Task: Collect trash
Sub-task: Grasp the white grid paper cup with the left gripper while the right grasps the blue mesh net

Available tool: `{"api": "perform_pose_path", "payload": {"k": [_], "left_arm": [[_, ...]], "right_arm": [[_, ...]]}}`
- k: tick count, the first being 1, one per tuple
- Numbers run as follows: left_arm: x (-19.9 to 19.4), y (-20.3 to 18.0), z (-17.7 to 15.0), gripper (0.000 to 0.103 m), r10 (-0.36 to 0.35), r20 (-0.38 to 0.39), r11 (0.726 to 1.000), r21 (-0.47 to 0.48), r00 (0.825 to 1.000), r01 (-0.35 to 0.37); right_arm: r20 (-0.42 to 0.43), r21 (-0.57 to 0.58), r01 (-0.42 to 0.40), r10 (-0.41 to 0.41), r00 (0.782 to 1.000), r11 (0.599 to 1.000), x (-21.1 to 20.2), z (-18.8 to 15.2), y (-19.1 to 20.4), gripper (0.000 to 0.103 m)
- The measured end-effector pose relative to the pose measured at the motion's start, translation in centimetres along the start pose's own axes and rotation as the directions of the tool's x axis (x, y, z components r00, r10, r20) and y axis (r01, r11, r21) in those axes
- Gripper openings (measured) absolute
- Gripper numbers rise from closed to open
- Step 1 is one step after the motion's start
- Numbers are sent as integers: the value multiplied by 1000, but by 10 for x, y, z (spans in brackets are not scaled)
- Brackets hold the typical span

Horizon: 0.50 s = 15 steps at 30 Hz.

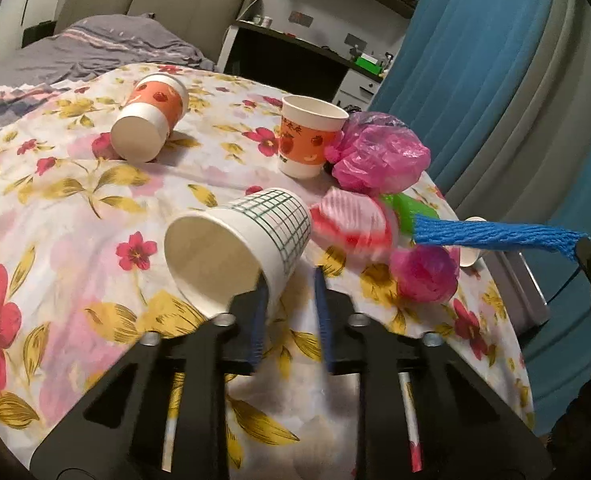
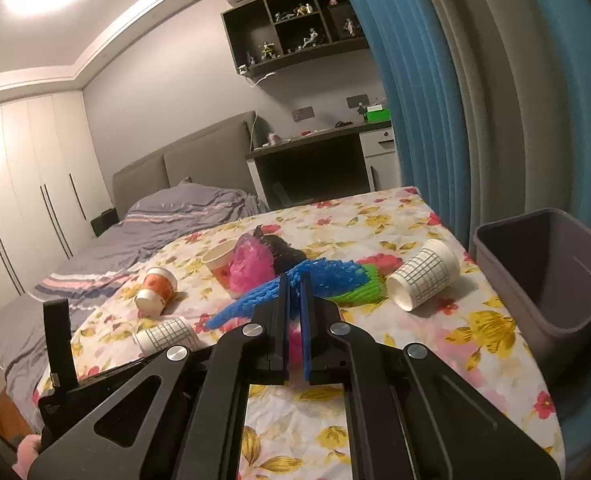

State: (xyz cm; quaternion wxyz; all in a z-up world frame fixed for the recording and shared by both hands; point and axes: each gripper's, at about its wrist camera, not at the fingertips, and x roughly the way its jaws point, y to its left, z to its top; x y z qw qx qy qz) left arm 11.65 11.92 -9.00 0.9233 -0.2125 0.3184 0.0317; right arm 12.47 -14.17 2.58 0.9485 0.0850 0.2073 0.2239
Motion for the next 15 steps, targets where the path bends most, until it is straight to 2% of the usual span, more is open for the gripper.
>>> {"api": "perform_pose_path", "payload": {"k": [3,7,15], "left_arm": [[-1,-5,0,2,-7,10,1000,15,1000,6],[-2,-6,0,2,-6,17,1000,22,1000,5],[-26,-18,8,1,-2,97,998,69,995,-5]], "right_arm": [[8,3,7,-7,1000,1000,-4,2,-3,5],[12,9,19,-19,1000,1000,-6,2,-8,5],[44,15,38,-38,998,999,-17,8,-15,5]]}}
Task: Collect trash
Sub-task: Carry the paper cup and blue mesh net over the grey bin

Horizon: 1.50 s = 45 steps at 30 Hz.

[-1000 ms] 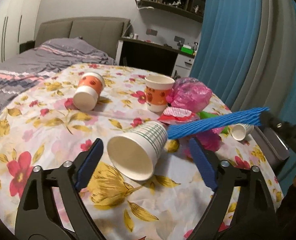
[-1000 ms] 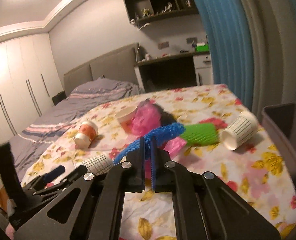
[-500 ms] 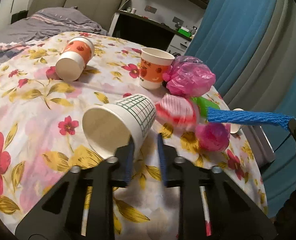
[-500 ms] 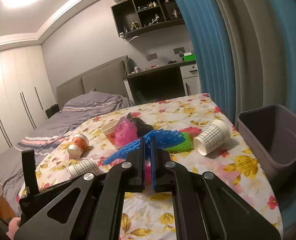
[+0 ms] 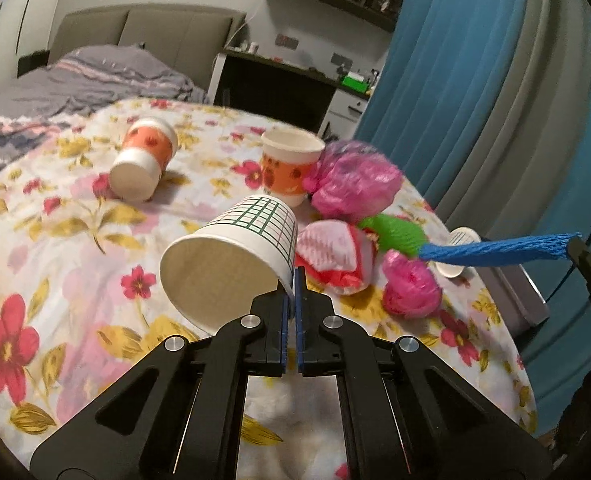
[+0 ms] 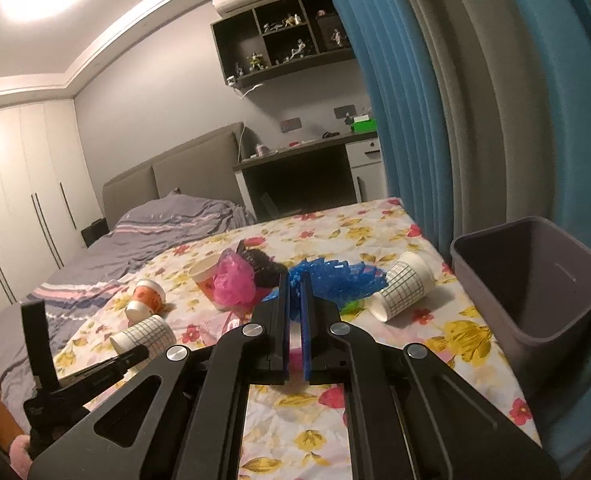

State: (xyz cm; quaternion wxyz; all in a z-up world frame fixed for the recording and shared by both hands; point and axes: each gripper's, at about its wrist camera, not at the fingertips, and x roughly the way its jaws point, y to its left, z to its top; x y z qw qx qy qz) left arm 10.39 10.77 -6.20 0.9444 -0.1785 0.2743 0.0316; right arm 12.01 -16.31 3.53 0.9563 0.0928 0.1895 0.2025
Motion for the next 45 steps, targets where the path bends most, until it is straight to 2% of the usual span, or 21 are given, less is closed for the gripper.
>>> {"api": "perform_pose_path", "payload": {"k": [5,15,21,27,30,34,36,40,42,45], "left_arm": [[-14,-14,6,1,-4,44,999,42,999,2],[-22,-49,10,1,-74,62,992,108,995,67],[-19,-94,15,1,-171,45,970,186,984,160],[-8,-171,18,1,-307,13,906,309,952,288],[9,-213,19,1,-397,-38,858,338,917,386],[33,-255,16,1,-479,-102,808,336,872,483],[47,-272,13,1,-496,-125,793,338,859,507],[73,-299,1,1,-522,-168,762,347,836,546],[82,-307,-4,2,-520,-182,752,364,834,549],[97,-316,-10,2,-529,-211,740,360,822,568]], "right_arm": [[33,7,7,-7,999,1000,-10,7,-5,5],[78,10,48,-49,996,999,-30,17,-20,5],[100,18,94,-95,990,995,-42,25,-41,5],[129,31,189,-192,973,981,-53,36,-75,5],[152,39,251,-254,955,967,-58,42,-95,5],[156,52,323,-327,932,945,-58,44,-121,5],[143,56,358,-363,921,932,-53,42,-135,5],[106,66,388,-393,913,919,-44,36,-157,5],[83,74,394,-400,913,916,-37,32,-166,5],[52,87,398,-404,913,913,-28,27,-178,5]]}}
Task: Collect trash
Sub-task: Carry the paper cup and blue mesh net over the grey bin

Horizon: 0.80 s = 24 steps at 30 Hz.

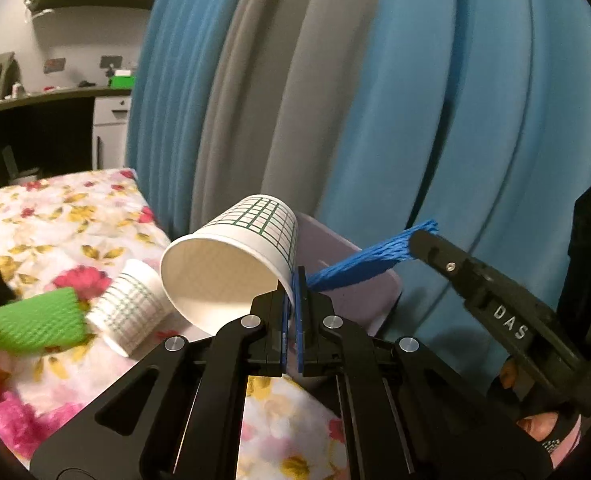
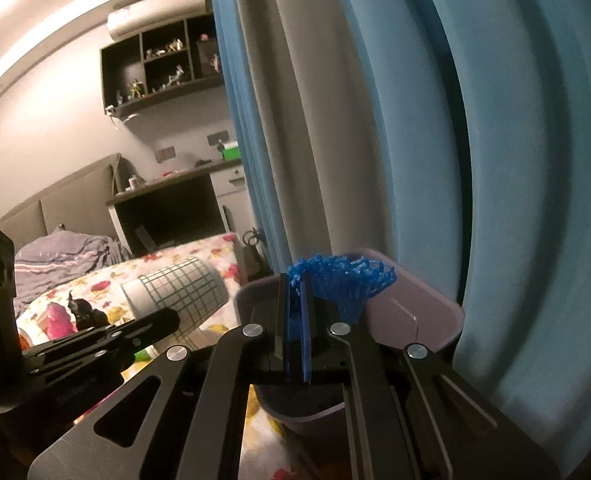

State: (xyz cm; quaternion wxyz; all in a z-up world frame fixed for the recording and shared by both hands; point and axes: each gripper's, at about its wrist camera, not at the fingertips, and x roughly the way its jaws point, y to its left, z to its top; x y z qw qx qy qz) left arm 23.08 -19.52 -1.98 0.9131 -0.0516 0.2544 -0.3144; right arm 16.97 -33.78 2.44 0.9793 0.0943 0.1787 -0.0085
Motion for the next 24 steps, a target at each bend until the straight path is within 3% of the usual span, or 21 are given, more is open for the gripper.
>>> {"api": "perform_pose_path", "payload": {"k": [24], "left_arm": [[78,1,-7,2,-91,-134,996,-31,987,88]], "right_arm": [[-129,18,26,-23,991,1000,47,-21,-17,6]]}}
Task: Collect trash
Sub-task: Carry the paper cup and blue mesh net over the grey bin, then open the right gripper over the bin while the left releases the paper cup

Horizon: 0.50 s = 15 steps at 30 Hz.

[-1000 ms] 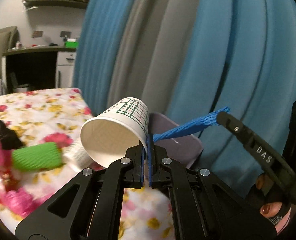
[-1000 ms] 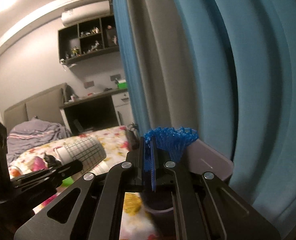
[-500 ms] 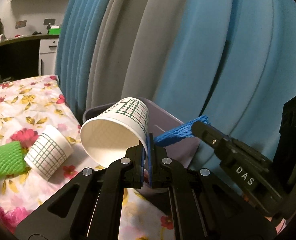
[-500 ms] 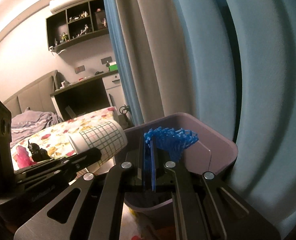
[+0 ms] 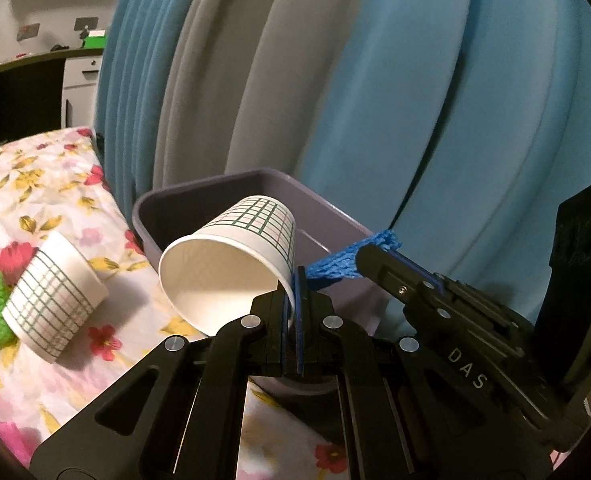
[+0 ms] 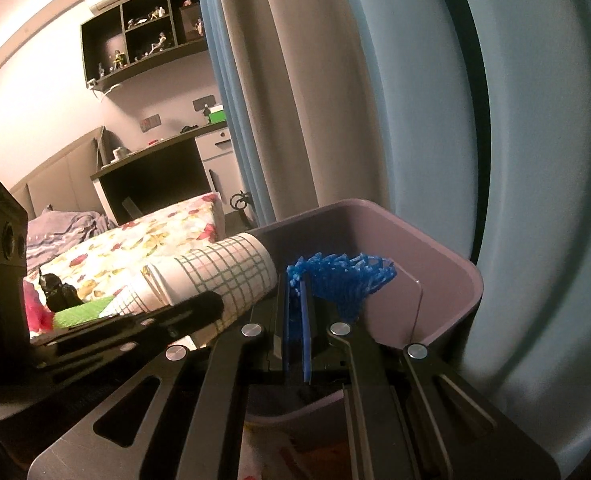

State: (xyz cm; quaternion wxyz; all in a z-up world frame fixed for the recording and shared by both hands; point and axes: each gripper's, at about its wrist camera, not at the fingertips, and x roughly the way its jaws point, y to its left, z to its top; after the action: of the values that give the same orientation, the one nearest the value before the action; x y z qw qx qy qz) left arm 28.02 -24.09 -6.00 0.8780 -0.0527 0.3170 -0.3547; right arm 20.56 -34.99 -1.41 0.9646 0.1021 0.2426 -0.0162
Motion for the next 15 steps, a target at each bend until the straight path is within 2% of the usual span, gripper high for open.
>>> {"api": "perform_pose_path", "payload": {"k": [6,7,9,15], "left_arm": [[7,-1,-4,2,-11,-16,1000,5,1000,11],[8,-2,-3,2,-11,-17,1000,7,1000,11],[8,-5,-5,2,-12,-17,1000,9,1000,12],[8,-6,-7,2,-16,-17,1000,11,1000,16]], "right_arm": [[-19,8,5,-5,1000,1000,6,-3,-4,7],[-21,8,6,-6,1000,1000,7,-3,-5,8],[-24,9,8,-8,1000,1000,8,-3,-6,22],[-18,12,17,-16,1000,1000,9,-4,-7,26]]}}
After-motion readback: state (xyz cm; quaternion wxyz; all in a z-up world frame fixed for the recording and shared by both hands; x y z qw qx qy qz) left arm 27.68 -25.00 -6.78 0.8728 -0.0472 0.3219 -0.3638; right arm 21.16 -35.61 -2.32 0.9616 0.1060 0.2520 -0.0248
